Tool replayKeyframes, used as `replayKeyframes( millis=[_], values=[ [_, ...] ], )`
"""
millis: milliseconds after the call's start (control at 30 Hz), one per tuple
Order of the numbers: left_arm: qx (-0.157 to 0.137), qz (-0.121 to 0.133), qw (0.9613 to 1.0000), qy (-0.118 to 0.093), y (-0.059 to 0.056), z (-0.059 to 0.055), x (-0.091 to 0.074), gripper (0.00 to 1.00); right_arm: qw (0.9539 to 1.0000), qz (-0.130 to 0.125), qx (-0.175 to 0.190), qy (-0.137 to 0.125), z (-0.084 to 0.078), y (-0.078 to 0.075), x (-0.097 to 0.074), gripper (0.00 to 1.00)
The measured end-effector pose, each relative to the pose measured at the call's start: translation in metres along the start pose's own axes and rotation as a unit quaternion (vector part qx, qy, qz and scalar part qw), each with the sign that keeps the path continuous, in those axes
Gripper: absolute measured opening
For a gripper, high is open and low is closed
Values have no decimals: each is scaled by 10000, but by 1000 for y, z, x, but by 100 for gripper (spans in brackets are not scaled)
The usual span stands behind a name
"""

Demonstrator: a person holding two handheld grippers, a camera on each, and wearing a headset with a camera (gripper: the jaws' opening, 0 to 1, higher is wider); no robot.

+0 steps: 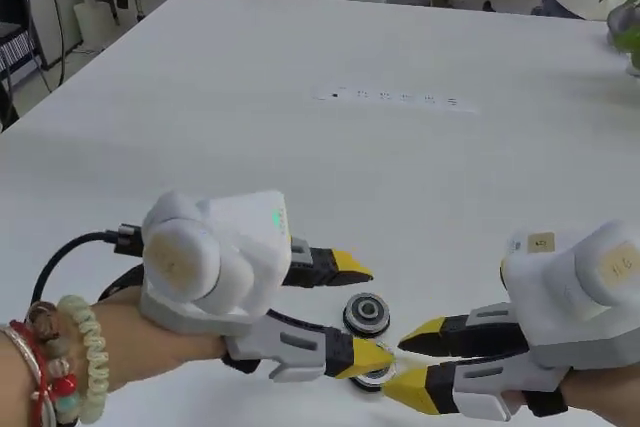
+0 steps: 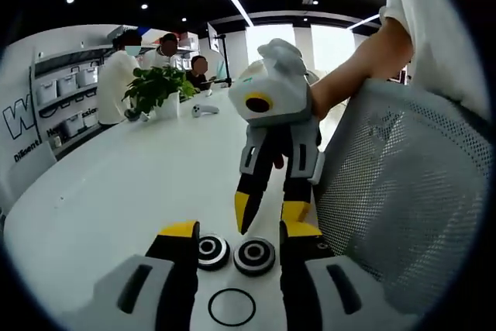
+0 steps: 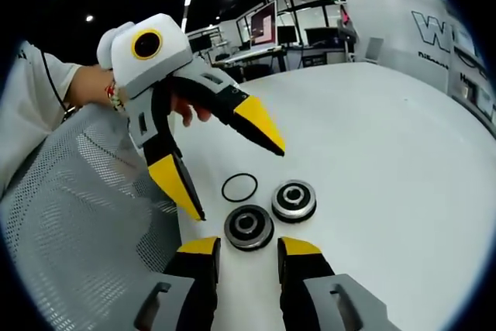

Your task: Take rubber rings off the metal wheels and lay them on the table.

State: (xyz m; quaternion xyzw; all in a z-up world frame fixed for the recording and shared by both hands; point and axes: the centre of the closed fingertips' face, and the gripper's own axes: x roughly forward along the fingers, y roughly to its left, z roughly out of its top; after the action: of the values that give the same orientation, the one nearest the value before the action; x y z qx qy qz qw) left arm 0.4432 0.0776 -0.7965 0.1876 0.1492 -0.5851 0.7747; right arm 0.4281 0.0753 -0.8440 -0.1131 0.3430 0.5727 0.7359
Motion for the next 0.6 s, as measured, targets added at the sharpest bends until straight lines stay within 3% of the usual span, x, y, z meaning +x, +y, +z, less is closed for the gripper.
replayKeyframes(
  millis=[233, 600],
  values=[
    [-68, -83, 9998, 137, -8, -12, 9, 24, 10000, 1, -86, -6, -1, 0, 3, 27],
    [-138, -128, 9987, 467, -11, -33, 13, 19, 9997, -4, -241, 69, -4, 1, 6, 26]
  ],
)
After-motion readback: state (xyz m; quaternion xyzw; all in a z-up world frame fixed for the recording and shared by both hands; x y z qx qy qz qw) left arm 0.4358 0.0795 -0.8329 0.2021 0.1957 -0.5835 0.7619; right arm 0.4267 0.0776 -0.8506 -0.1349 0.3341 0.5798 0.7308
